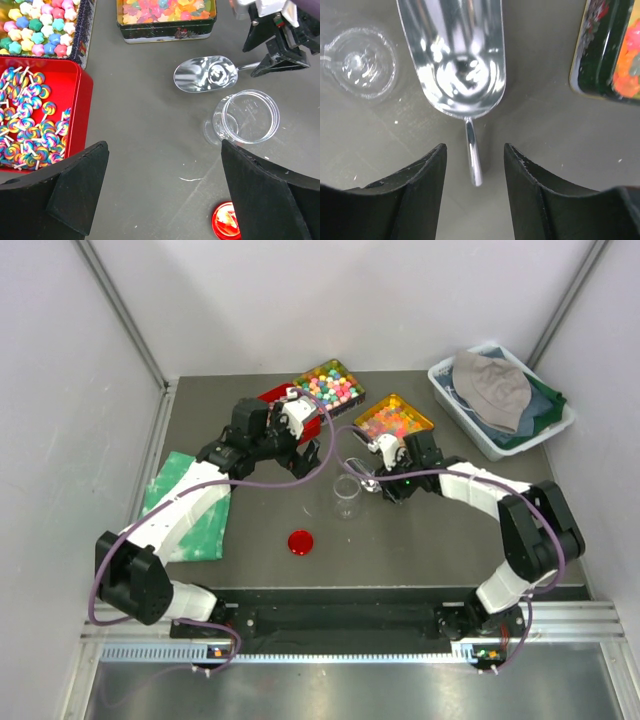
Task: Pack the candies
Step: Move the spatula to the center of the board.
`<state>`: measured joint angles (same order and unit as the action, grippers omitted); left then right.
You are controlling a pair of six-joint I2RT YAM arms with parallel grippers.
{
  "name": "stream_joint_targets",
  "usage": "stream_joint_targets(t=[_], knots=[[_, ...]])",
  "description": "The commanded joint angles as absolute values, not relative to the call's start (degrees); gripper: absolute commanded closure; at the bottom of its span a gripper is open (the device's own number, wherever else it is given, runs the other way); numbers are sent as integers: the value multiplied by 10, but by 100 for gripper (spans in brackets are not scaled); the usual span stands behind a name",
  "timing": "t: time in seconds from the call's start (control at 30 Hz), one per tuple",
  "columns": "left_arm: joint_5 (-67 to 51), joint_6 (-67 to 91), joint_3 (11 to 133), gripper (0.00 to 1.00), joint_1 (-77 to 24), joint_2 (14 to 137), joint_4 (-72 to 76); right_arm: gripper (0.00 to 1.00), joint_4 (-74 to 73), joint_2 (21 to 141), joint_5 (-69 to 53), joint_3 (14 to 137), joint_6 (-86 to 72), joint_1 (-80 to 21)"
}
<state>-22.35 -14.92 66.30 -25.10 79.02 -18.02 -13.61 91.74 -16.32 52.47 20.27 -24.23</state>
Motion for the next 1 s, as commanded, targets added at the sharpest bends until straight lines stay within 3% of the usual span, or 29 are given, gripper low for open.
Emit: stream_joint_targets(t=[0.0, 0.57, 0.7, 0.87, 0.97], knots=[[-221, -145, 674, 1, -250, 783, -153, 51, -105, 934, -155, 563, 194, -250], [-215, -149, 679, 1, -250, 784, -159, 56, -155, 968, -159, 594, 207, -258], [-216, -149, 679, 1, -250, 787, -158, 65, -161, 987, -139, 604, 202, -259], [-216, -151, 680, 1, -250, 788, -158, 67, -160, 1002, -121, 613, 200, -260], [-216, -152, 679, 1, -250, 788, -158, 83, -159, 1003, -118, 613, 200, -260]])
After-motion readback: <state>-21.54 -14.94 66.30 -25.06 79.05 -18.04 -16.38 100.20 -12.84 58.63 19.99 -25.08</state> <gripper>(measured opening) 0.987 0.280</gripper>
